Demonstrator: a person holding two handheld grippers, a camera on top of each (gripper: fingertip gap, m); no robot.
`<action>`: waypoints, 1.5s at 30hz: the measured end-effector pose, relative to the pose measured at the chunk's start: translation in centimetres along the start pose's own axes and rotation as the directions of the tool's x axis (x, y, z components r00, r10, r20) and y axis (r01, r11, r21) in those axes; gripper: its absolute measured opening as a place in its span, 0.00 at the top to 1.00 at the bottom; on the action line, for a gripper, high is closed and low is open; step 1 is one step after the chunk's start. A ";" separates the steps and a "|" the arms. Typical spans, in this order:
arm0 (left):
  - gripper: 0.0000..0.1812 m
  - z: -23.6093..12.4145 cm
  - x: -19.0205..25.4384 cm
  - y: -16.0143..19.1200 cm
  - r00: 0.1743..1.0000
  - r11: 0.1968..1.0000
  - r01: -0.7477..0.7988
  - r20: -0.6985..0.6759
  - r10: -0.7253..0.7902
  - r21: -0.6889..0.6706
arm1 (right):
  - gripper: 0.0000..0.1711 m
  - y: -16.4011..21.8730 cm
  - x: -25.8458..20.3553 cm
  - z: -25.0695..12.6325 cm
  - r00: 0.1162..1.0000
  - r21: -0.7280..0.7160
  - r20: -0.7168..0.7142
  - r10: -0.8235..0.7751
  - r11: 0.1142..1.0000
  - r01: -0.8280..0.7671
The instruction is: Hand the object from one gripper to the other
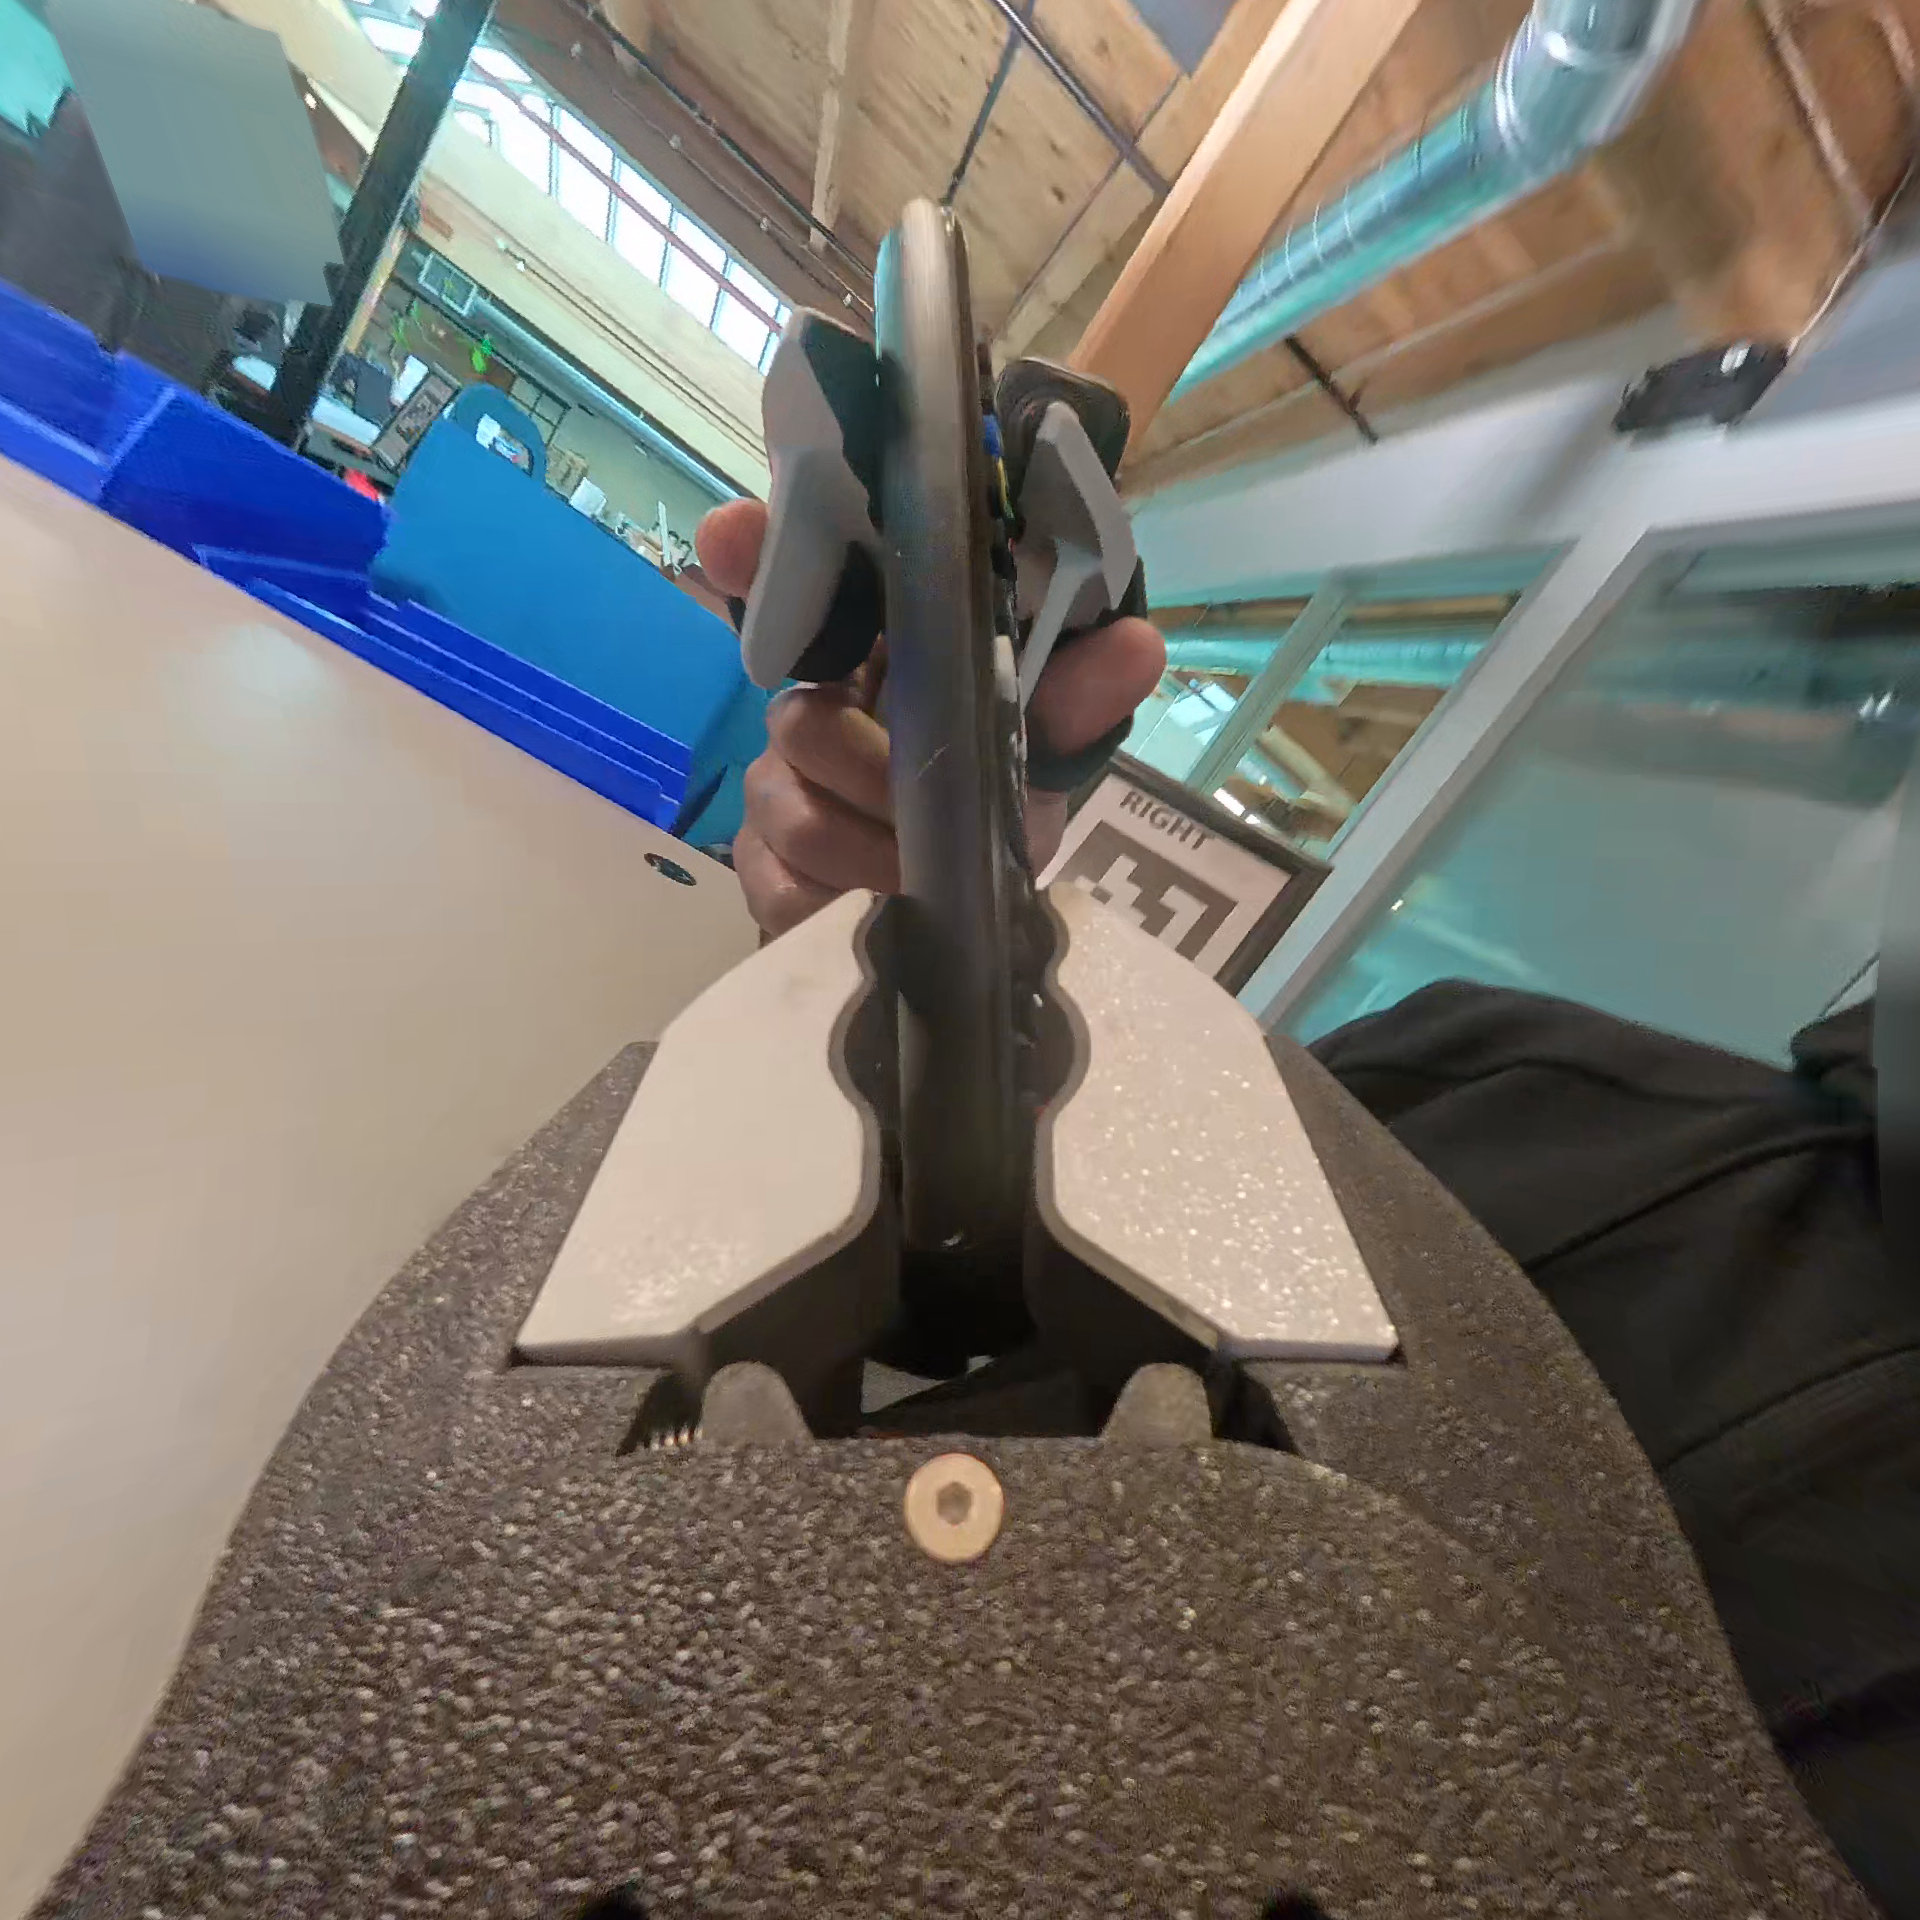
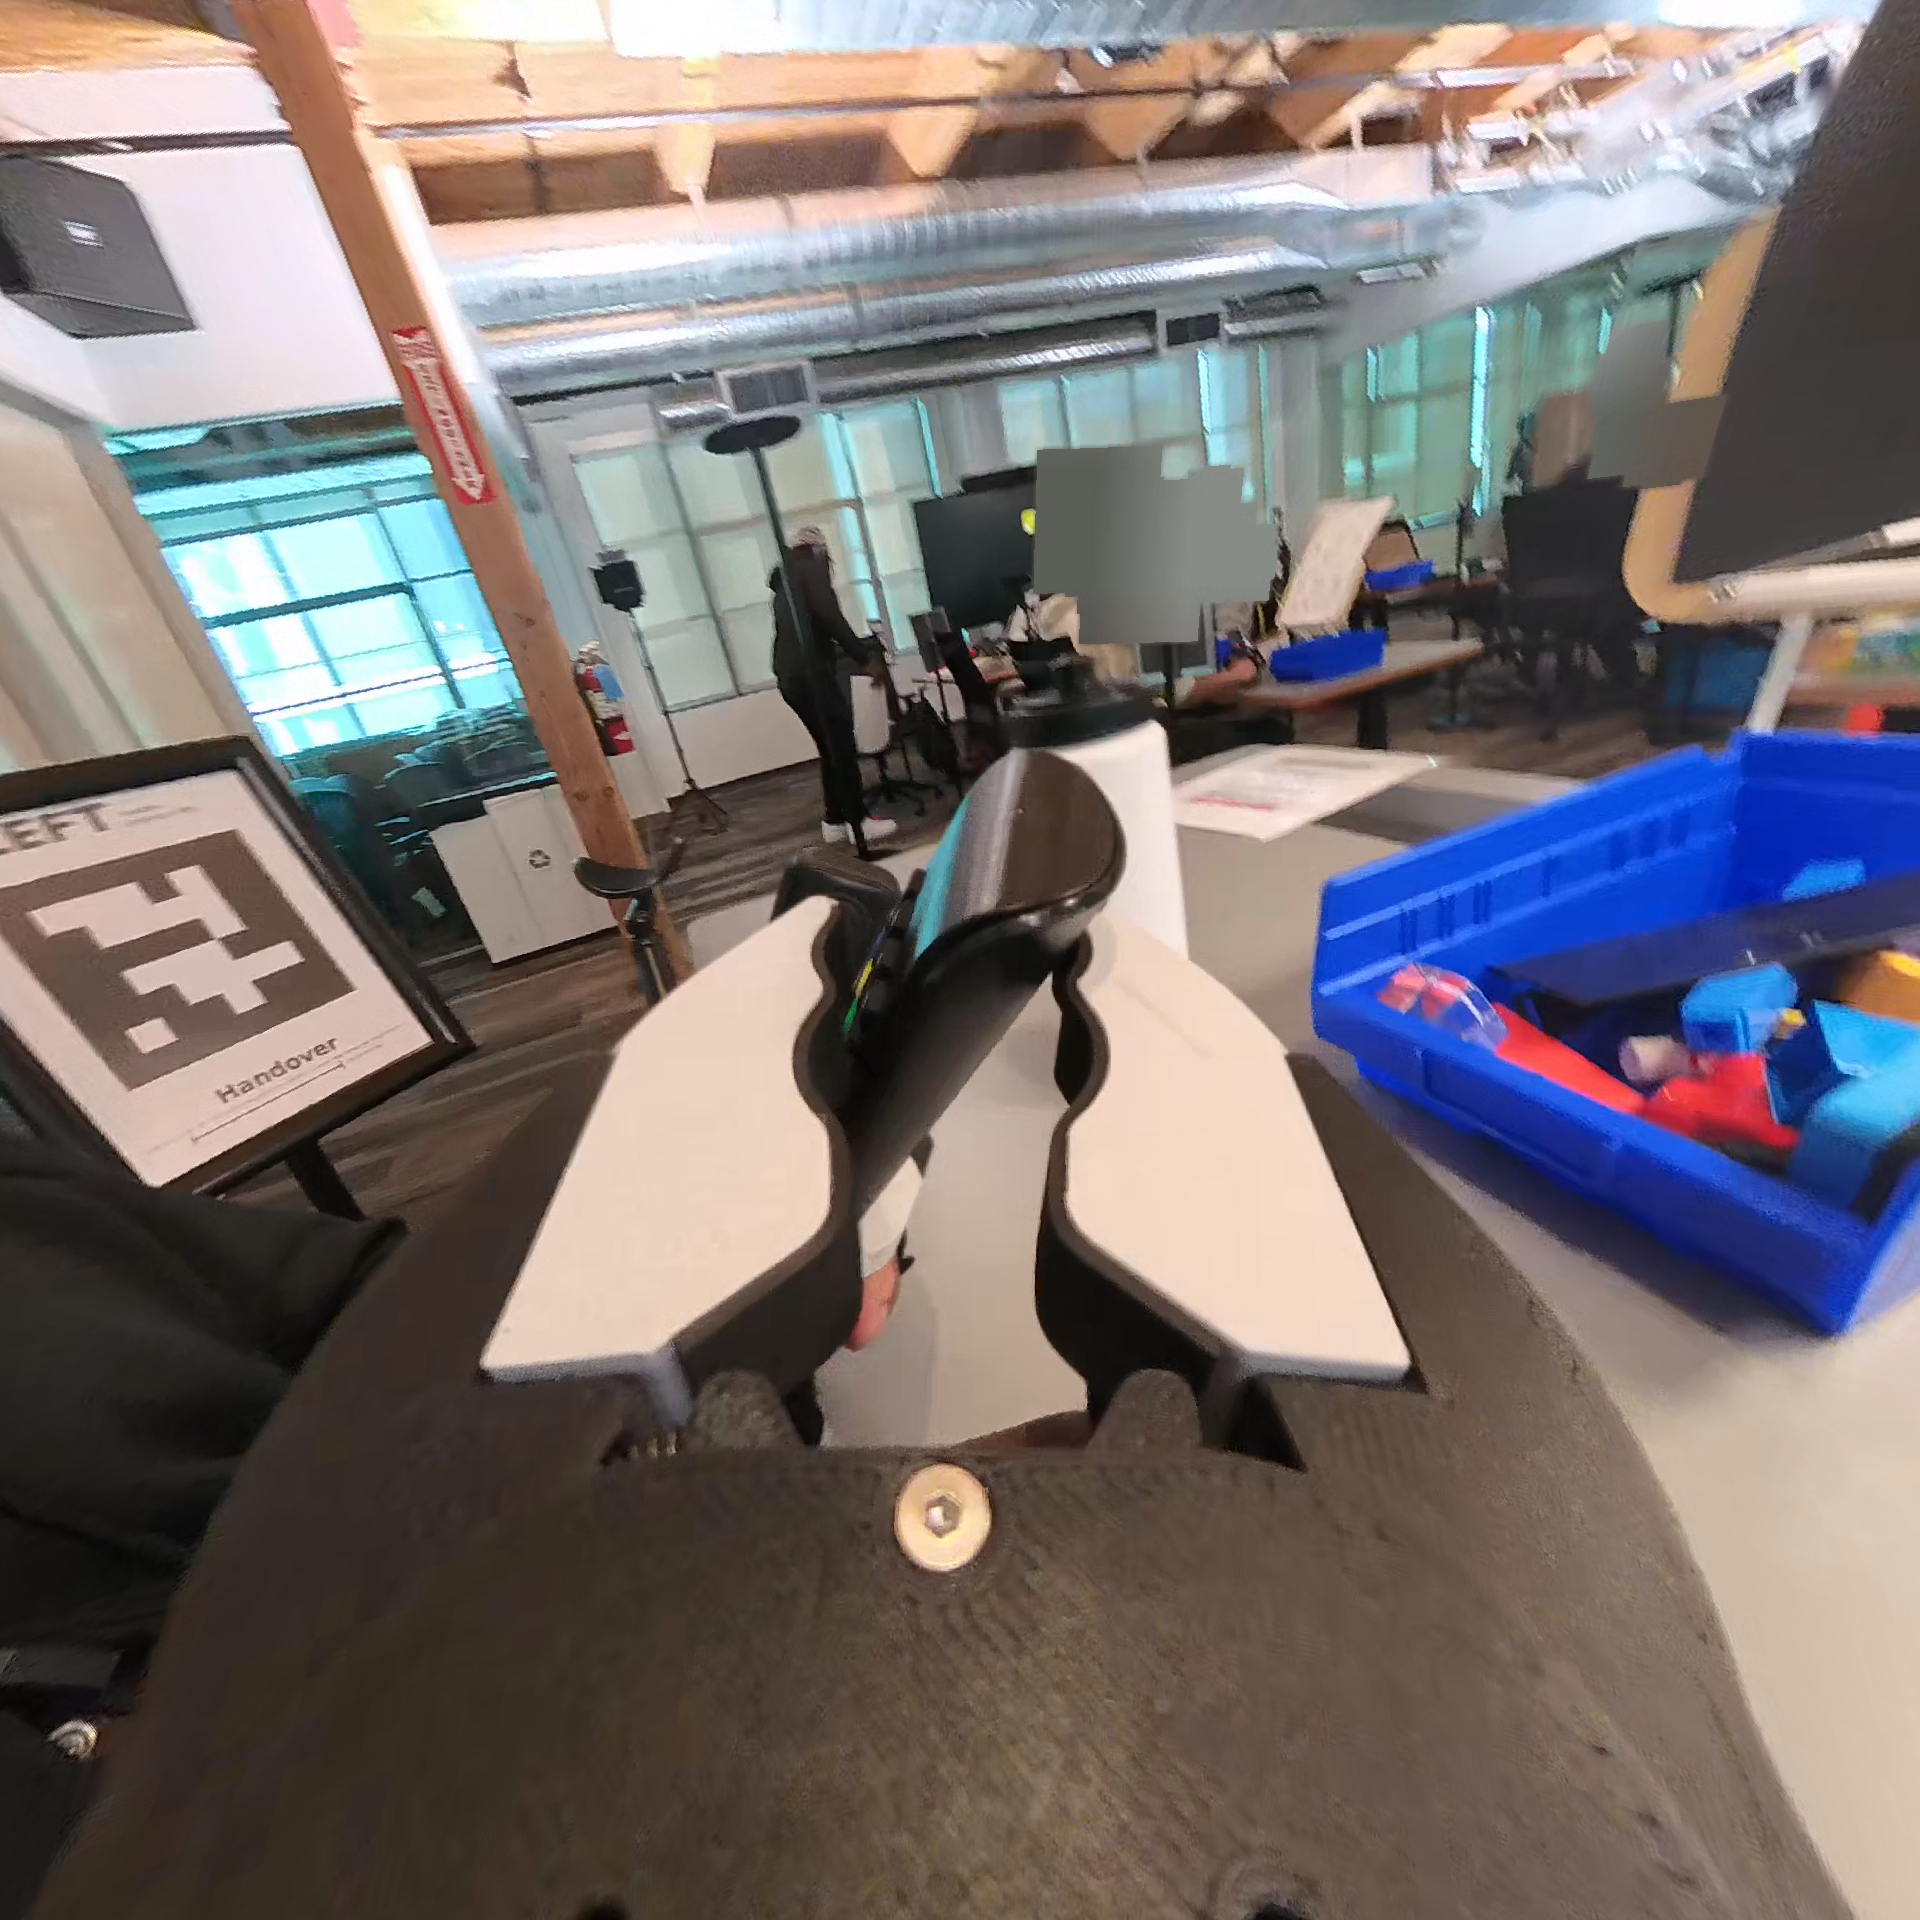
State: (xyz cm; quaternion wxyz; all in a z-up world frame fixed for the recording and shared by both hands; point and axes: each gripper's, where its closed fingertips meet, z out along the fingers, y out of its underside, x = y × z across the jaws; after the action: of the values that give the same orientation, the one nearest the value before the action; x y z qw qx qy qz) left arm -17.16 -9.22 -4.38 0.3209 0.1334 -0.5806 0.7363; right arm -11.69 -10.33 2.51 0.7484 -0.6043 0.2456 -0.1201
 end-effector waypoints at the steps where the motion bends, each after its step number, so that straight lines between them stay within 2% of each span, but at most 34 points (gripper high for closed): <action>1: 0.86 0.0 -0.3 0.0 0.999 0.999 0.041 0.000 -0.041 0.013 | 0.78 0.3 0.6 0.0 0.999 -0.016 -0.021 0.026 1.000 -0.027; 4: 0.87 -0.2 -0.9 -0.6 0.993 0.991 0.118 0.007 -0.119 0.061 | 0.77 0.8 1.9 -0.2 0.994 -0.034 -0.054 0.094 0.995 -0.096; 6: 0.86 -0.7 -1.3 -1.4 0.993 0.988 0.106 0.038 -0.111 0.109 | 0.76 0.7 2.6 -0.4 0.990 -0.026 -0.078 0.122 0.992 -0.124; 9: 0.86 -1.8 -2.0 -3.0 0.990 0.983 0.027 0.128 -0.051 0.181 | 0.74 0.8 3.4 -0.7 0.983 -0.023 -0.122 0.138 0.990 -0.142; 11: 0.86 -3.0 -3.1 -4.2 0.955 0.971 -0.134 0.287 0.073 0.199 | 0.73 1.1 3.5 -0.5 0.980 -0.036 -0.142 0.140 0.989 -0.147; 12: 0.87 -3.6 -3.6 -4.6 0.910 0.957 -0.235 0.386 0.153 0.172 | 0.71 1.4 3.3 -0.3 0.980 -0.045 -0.140 0.144 0.987 -0.152; 14: 0.87 -4.7 -4.2 -5.4 0.764 0.899 -0.432 0.556 0.326 0.066 | 0.67 2.1 2.7 0.4 0.980 -0.065 -0.122 0.156 0.984 -0.165; 16: 0.87 -5.0 -3.7 -6.0 0.613 0.809 -0.587 0.636 0.468 -0.029 | 0.62 2.7 1.9 1.3 0.980 -0.078 -0.093 0.174 0.980 -0.181; 19: 0.86 -4.4 -2.5 -6.0 0.428 0.664 -0.735 0.667 0.611 -0.137 | 0.55 3.5 0.9 2.6 0.977 -0.076 -0.061 0.203 0.975 -0.207; 23: 0.86 -3.3 -2.9 -4.6 0.186 0.490 -0.806 0.645 0.742 -0.332 | 0.51 3.9 -0.5 3.6 0.977 -0.065 -0.028 0.209 0.975 -0.211; 26: 0.86 -1.9 -2.4 -3.2 0.093 0.363 -0.848 0.565 0.820 -0.387 | 0.53 4.4 -0.3 3.8 0.987 -0.086 -0.083 0.139 0.986 -0.146; 28: 0.86 -1.5 -2.6 -2.9 0.050 0.319 -0.850 0.540 0.840 -0.418 | 0.61 4.4 0.0 3.6 0.990 -0.081 -0.106 0.093 0.991 -0.102; 31: 0.84 -1.1 -3.3 -1.8 0.114 0.319 -0.826 0.417 0.902 -0.465 | 0.63 4.5 0.2 3.3 0.993 -0.131 -0.115 -0.009 0.991 -0.006; 33: 0.75 -1.4 -3.9 -0.4 0.184 0.320 -0.787 0.294 0.938 -0.528 | 0.64 4.4 0.8 3.0 0.980 -0.166 -0.152 -0.125 0.981 0.099; 35: 0.68 -2.7 -4.3 0.5 0.243 0.313 -0.734 0.198 0.950 -0.603 | 0.65 4.3 1.6 2.4 0.939 -0.225 -0.207 -0.276 0.947 0.229; 37: 0.67 -4.2 -4.0 0.2 0.287 0.330 -0.699 0.174 0.942 -0.634 | 0.66 4.1 2.3 1.8 0.855 -0.306 -0.245 -0.456 0.873 0.378; 39: 0.68 -4.8 -2.6 -1.2 0.351 0.420 -0.700 0.233 0.907 -0.579 | 0.66 4.2 2.7 1.5 0.743 -0.397 -0.254 -0.619 0.767 0.503; 41: 0.69 -4.6 -0.7 -2.9 0.482 0.575 -0.683 0.314 0.818 -0.450 | 0.66 4.6 2.8 1.4 0.604 -0.485 -0.229 -0.763 0.627 0.609; 43: 0.69 -4.2 1.0 -4.3 0.623 0.719 -0.624 0.361 0.694 -0.306 | 0.66 5.2 2.9 1.6 0.430 -0.570 -0.168 -0.887 0.444 0.692; 45: 0.67 -3.9 1.8 -4.5 0.703 0.789 -0.558 0.359 0.614 -0.257 | 0.66 6.0 2.9 1.9 0.264 -0.634 -0.097 -0.960 0.264 0.727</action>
State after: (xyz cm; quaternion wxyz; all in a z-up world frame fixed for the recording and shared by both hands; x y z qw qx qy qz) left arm -15.02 -4.39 -1.04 -0.0566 0.0770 -0.6941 0.7135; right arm -8.97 -8.70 -3.64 0.2952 -0.7458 0.0591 -0.5942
